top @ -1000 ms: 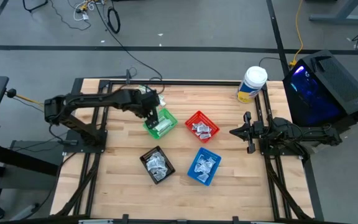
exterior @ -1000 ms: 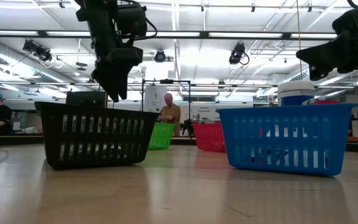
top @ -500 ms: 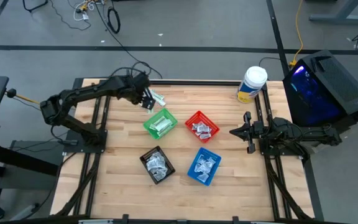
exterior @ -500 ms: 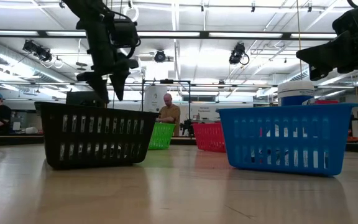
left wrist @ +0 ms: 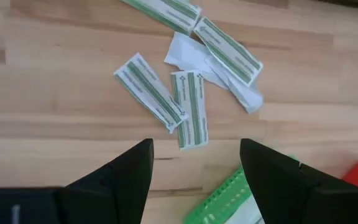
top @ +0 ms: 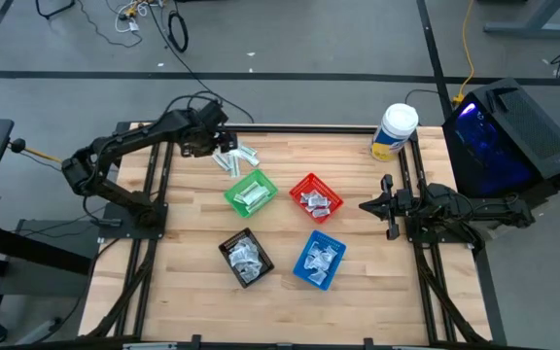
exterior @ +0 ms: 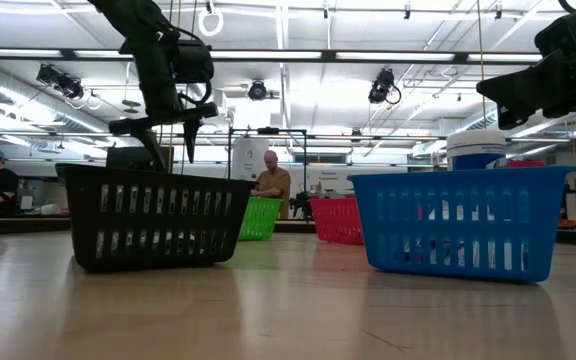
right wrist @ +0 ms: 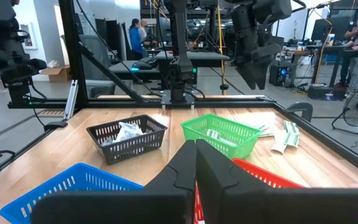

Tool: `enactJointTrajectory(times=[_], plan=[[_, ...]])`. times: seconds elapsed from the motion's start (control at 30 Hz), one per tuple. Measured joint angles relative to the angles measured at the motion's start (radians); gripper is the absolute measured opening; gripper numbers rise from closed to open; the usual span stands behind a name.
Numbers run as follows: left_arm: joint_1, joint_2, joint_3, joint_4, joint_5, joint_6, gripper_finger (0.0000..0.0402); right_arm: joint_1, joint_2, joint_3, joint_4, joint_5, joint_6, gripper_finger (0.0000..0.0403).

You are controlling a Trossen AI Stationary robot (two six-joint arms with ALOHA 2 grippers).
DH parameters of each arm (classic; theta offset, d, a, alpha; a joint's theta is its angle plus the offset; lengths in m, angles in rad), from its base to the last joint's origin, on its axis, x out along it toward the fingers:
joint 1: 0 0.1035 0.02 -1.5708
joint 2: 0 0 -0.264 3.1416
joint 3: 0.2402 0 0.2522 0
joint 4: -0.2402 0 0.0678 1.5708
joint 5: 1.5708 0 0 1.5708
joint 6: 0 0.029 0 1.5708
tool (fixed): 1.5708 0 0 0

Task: Pick & Place First Aid Supplies
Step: Put the green bandage pack into the green bin

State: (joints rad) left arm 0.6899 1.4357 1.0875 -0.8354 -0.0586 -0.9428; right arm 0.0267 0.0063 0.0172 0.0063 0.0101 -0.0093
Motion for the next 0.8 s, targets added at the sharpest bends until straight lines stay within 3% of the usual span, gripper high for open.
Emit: enactJointTrajectory(times=[0.4,0.8], plan=[[0.0,0.008,0.0,-0.011,-0.016,-0.418,0.0248,0.0,0.0,0.0,0.0,0.0,0.0,0.0013],[0.002,0.09,0.0,-0.075,0.004,-0.612,0.0248,0.0,0.0,0.0,0.0,0.0,0.0,0.0013]])
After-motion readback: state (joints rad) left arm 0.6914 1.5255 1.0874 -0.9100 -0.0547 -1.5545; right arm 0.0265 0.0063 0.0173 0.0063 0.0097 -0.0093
